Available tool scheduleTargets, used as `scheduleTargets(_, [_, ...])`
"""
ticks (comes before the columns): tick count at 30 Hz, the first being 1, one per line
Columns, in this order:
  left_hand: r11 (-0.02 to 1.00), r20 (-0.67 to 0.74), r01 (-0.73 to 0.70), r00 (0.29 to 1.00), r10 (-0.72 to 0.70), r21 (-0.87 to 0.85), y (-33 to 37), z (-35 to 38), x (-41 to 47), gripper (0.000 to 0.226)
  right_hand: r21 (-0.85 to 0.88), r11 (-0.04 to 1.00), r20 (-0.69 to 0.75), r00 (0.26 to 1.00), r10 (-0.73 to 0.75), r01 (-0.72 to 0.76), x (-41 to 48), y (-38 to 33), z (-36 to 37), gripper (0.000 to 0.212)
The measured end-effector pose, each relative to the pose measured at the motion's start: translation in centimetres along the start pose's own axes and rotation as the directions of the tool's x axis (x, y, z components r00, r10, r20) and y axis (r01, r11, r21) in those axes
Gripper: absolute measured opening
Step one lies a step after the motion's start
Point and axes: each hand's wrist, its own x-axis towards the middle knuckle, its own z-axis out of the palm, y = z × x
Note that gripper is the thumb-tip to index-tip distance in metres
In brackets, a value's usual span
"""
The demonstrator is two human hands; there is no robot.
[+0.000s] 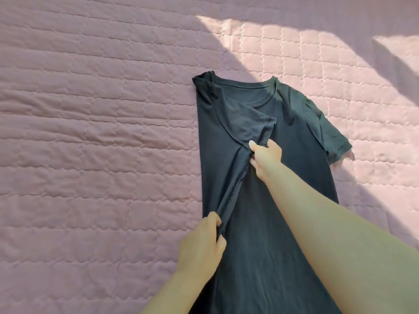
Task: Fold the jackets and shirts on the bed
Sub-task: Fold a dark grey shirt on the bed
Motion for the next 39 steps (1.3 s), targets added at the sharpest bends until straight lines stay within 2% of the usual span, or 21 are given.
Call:
scheduleTargets(1, [0.999, 0.009, -0.013, 1.000, 0.012, 0.036, 0.3, 0.4, -0.6, 0.019, 0.010, 1.000, 0.008, 1.000, -0.014, 0.014, -0.1, 0.1, -0.6, 0.019])
scheduleTargets(3, [0.988, 0.060, 0.001, 0.998, -0.010, 0.154, 0.5, 1.5, -2.0, 0.023, -0.014, 0.996, 0.106, 0.990, 0.090, -0.089, -0.8, 0.6, -1.9, 0.023])
scheduleTargets(6, [0.956, 0.117, 0.079, 0.986, -0.116, 0.284, -0.1, 3.2, -3.6, 0.031, -0.290, 0.938, 0.242, 0.933, 0.267, -0.193, -2.6, 2.7, -3.7, 0.031])
scheduleTargets(8, [0.965, 0.091, 0.105, 0.987, -0.130, 0.241, -0.1, 4.2, -4.7, 0.033, -0.423, 0.889, 0.267, 0.913, 0.308, -0.177, -4.1, 4.5, -4.7, 0.035])
scheduleTargets(13, [0.998, 0.000, 0.044, 0.999, -0.044, 0.039, 0.7, 5.6, -6.7, 0.028, -0.507, 0.853, 0.352, 0.874, 0.335, -0.123, -7.6, 8.5, -6.7, 0.029])
scheduleTargets(16, [0.997, -0.072, -0.059, 0.996, 0.054, -0.059, 1.5, 6.1, -7.9, 0.030, -0.527, 0.849, 0.338, 0.906, 0.255, -0.042, -9.0, 10.3, -7.9, 0.020])
scheduleTargets(18, [0.991, -0.099, -0.115, 0.989, 0.109, -0.065, 2.0, 7.2, -9.4, 0.039, -0.567, 0.822, 0.297, 0.946, 0.132, 0.063, -9.8, 11.7, -9.5, 0.015])
scheduleTargets(20, [0.994, -0.103, -0.063, 0.992, 0.072, 0.088, 2.0, 8.9, -10.7, 0.056, -0.568, 0.817, 0.274, 0.959, 0.071, 0.102, -10.4, 13.1, -11.3, 0.021])
scheduleTargets(23, [0.941, -0.131, 0.092, 0.990, -0.052, 0.326, 1.4, 11.3, -12.3, 0.074, -0.565, 0.825, 0.317, 0.920, 0.229, -0.011, -11.4, 14.2, -13.6, 0.013])
scheduleTargets(25, [0.934, -0.091, 0.159, 0.986, -0.137, 0.320, 0.9, 11.7, -12.9, 0.066, -0.627, 0.778, 0.375, 0.863, 0.339, -0.033, -11.9, 14.5, -14.5, 0.018])
scheduleTargets(27, [0.954, -0.057, 0.162, 0.987, -0.153, 0.252, 0.7, 11.9, -13.4, 0.047, -0.657, 0.754, 0.414, 0.831, 0.371, -0.010, -12.4, 14.7, -15.2, 0.022])
scheduleTargets(30, [0.994, -0.043, 0.033, 0.999, -0.028, 0.105, 1.0, 11.5, -13.7, 0.034, -0.639, 0.768, 0.440, 0.835, 0.329, 0.034, -12.9, 14.8, -15.3, 0.013])
scheduleTargets(31, [0.997, -0.033, -0.020, 0.999, 0.023, 0.072, 1.4, 11.5, -13.9, 0.033, -0.629, 0.777, 0.436, 0.843, 0.314, 0.036, -13.0, 15.0, -15.3, 0.016])
scheduleTargets(33, [0.989, 0.028, -0.108, 0.994, 0.105, 0.097, 1.7, 11.6, -14.3, 0.034, -0.644, 0.764, 0.403, 0.867, 0.294, 0.041, -13.1, 15.6, -15.9, 0.014])
scheduleTargets(34, [0.984, 0.107, -0.119, 0.989, 0.105, 0.135, 1.7, 11.8, -14.5, 0.038, -0.667, 0.744, 0.400, 0.865, 0.303, 0.048, -13.3, 15.8, -16.4, 0.010])
scheduleTargets(36, [0.980, 0.291, -0.080, 0.957, 0.023, 0.183, 1.3, 12.0, -14.9, 0.049, -0.727, 0.683, 0.426, 0.822, 0.377, 0.064, -13.7, 16.4, -17.8, 0.017])
scheduleTargets(37, [0.988, 0.341, -0.040, 0.940, -0.014, 0.152, 0.9, 12.0, -15.0, 0.049, -0.757, 0.650, 0.432, 0.798, 0.420, 0.068, -14.0, 16.7, -18.4, 0.020])
scheduleTargets(38, [0.994, 0.332, -0.009, 0.943, -0.028, 0.109, 0.7, 11.9, -15.1, 0.043, -0.781, 0.619, 0.435, 0.783, 0.445, 0.082, -14.2, 16.9, -18.9, 0.019])
scheduleTargets(39, [0.997, 0.263, 0.011, 0.964, -0.031, 0.079, 0.5, 11.7, -15.2, 0.030, -0.798, 0.595, 0.437, 0.772, 0.462, 0.095, -14.5, 17.1, -19.4, 0.017])
